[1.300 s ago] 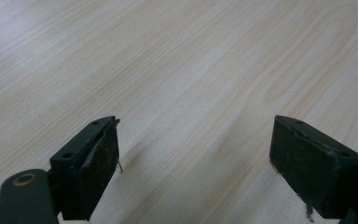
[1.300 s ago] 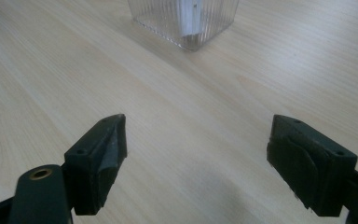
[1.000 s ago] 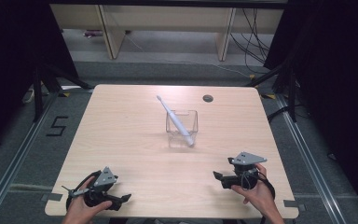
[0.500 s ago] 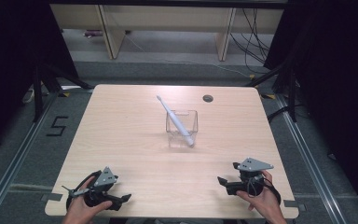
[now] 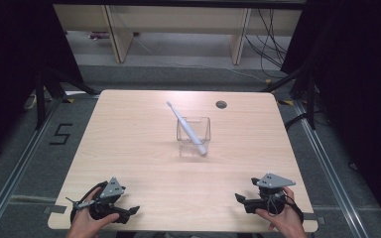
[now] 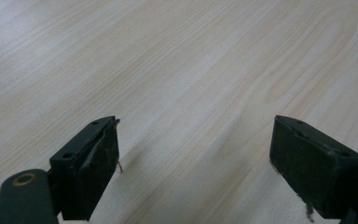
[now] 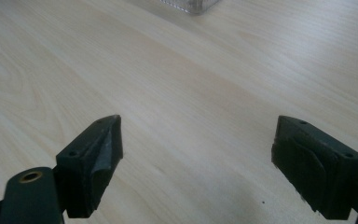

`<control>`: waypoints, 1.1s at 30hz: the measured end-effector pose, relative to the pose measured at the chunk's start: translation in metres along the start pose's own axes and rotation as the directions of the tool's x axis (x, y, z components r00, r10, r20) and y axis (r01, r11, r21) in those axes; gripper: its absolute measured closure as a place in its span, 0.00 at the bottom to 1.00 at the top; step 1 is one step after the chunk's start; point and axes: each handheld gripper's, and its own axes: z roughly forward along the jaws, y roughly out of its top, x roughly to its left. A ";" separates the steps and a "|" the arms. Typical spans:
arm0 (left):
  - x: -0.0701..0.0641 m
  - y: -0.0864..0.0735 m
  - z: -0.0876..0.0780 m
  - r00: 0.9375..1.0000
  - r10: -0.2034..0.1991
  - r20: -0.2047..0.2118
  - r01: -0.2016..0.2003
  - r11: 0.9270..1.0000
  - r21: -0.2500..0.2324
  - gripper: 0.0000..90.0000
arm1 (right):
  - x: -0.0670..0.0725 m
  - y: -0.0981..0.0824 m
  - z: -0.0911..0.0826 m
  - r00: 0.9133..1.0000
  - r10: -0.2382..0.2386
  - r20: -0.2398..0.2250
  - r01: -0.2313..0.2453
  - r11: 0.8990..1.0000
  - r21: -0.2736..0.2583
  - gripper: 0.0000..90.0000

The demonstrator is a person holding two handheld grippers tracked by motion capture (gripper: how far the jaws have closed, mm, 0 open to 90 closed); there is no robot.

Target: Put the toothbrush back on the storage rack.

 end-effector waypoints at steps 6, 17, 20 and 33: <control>0.000 0.000 0.000 1.000 -0.003 -0.001 0.003 1.000 -0.002 0.17 | -0.001 -0.003 -0.002 1.000 -0.012 -0.015 0.012 1.000 -0.006 0.19; 0.000 0.000 0.000 1.000 -0.007 0.000 0.007 1.000 -0.002 0.17 | 0.001 -0.006 -0.006 1.000 -0.018 0.016 0.018 1.000 0.014 0.19; 0.000 0.000 0.000 1.000 0.000 0.002 0.000 1.000 0.000 0.17 | 0.002 -0.008 -0.007 1.000 -0.019 0.017 0.019 1.000 0.004 0.19; 0.000 0.000 0.000 1.000 -0.008 0.007 0.008 1.000 -0.001 0.17 | 0.003 -0.010 -0.008 0.999 -0.034 0.020 0.034 0.999 0.011 0.19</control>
